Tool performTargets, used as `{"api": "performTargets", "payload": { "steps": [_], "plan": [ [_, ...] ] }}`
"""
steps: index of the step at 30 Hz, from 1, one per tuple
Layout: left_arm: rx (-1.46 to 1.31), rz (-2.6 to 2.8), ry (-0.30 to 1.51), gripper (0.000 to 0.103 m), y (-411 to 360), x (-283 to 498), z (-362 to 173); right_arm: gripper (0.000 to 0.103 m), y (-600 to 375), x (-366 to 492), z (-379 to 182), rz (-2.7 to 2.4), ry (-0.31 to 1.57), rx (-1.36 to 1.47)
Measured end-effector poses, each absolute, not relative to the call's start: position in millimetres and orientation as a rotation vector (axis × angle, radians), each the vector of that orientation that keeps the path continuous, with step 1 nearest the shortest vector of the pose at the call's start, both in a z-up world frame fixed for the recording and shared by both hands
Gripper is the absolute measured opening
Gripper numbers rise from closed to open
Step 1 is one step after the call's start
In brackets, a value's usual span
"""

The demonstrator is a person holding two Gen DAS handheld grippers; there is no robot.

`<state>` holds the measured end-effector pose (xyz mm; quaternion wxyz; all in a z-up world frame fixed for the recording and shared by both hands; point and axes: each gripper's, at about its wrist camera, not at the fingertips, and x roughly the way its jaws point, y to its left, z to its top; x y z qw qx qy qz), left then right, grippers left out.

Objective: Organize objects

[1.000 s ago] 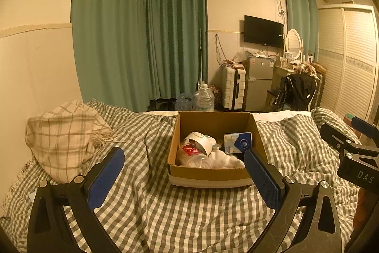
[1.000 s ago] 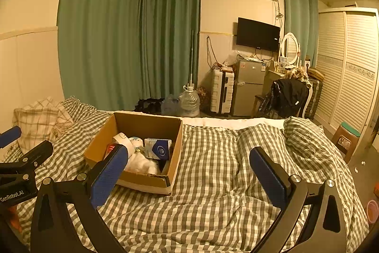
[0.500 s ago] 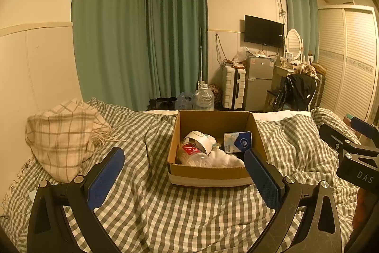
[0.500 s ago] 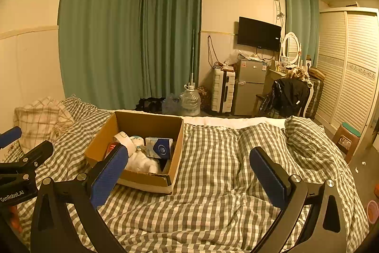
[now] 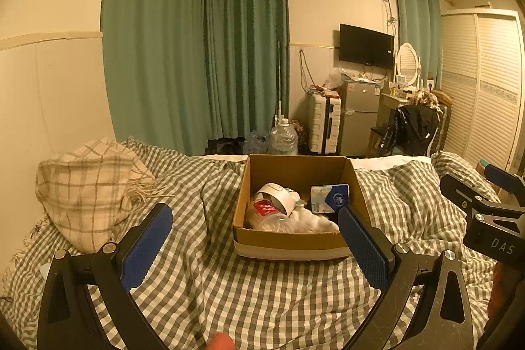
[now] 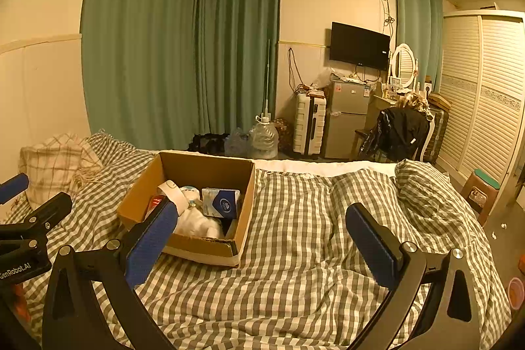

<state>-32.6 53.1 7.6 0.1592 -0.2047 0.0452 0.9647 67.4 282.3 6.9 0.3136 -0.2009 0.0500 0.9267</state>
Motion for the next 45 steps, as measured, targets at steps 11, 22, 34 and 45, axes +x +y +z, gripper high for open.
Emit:
{"api": "performTargets", "payload": {
  "steps": [11,22,34,45],
  "plan": [
    [-0.597,2.763,0.11,0.103,51.4,-33.2,7.2,0.103,281.4,67.6,3.7,2.442,0.133,-0.538],
    [-0.592,2.763,0.12,0.103,51.9,-31.5,6.6,0.103,281.2,66.7,2.3,2.443,0.132,-0.544],
    [-0.597,2.757,0.121,0.103,53.5,-31.5,4.9,0.103,280.6,67.2,0.7,2.444,0.13,-0.555],
    [-0.589,2.759,0.138,0.103,55.5,-28.1,1.8,0.103,281.7,67.7,-0.4,2.441,0.133,-0.559]
  ]
}}
